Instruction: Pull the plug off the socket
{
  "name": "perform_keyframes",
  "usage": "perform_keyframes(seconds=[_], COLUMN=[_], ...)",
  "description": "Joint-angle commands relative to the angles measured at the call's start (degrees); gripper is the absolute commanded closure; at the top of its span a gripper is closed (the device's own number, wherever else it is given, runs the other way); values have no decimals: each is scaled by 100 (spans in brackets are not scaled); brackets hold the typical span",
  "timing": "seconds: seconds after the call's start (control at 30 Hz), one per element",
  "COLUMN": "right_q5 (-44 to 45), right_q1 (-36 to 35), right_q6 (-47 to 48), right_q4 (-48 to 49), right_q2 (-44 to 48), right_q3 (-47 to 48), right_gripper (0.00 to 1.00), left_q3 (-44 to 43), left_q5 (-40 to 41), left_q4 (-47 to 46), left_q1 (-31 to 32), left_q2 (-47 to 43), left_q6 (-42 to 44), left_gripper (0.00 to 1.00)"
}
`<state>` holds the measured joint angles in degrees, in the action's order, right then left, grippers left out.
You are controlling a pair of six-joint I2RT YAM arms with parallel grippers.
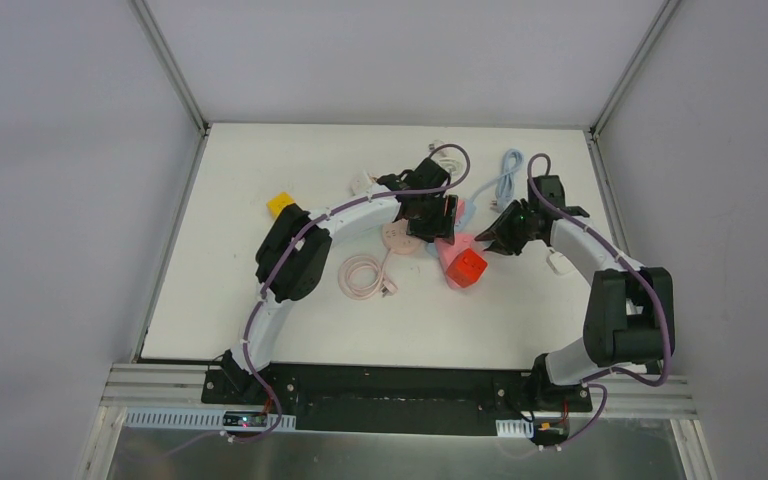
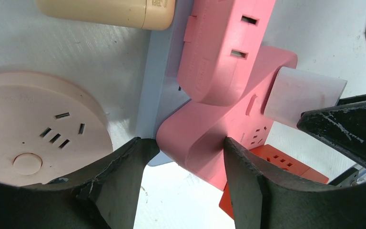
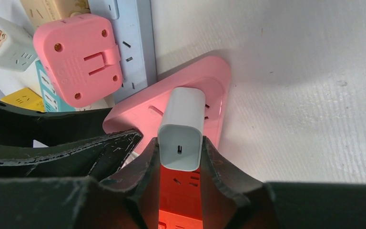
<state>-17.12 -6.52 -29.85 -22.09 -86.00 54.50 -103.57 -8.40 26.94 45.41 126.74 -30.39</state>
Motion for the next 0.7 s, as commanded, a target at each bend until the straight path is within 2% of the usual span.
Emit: perform_keyframes(seconds=[0.0,0.1,0.2,0.33,0.43,0.53,0.6,0.67], right_q5=[-587,699,1127,685,53,-773,-864,-582], right_q1=[-138,-389,-398,-382,-256,60,65,-32], right_q6=[-82,157,167,461,739,545,318,187], right_q4=[423,-321,-460,-150,226,824,860,476], right_q2=[155,-89,-55,290,667,863,714,385], right_q3=[113,483,469,277,-52,-513,-444,-80], right_gripper=[100,100,100,100,100,100,100,100], left_q3=[205,37,-12,-244,-259,-242,-234,-234], left_q5=[467,508,598,583,542,549,552,557], left_q4=[1027,1360,1463,1658,1677,1701,1727,1744], left_q1=[73,73,73,73,73,73,71,73], left_q2=[198,233,203,299,312,317,323,333], left_q6=[354,325,375,461,505,531,563,601], left_gripper=[40,41,42,42,43,45,45,45])
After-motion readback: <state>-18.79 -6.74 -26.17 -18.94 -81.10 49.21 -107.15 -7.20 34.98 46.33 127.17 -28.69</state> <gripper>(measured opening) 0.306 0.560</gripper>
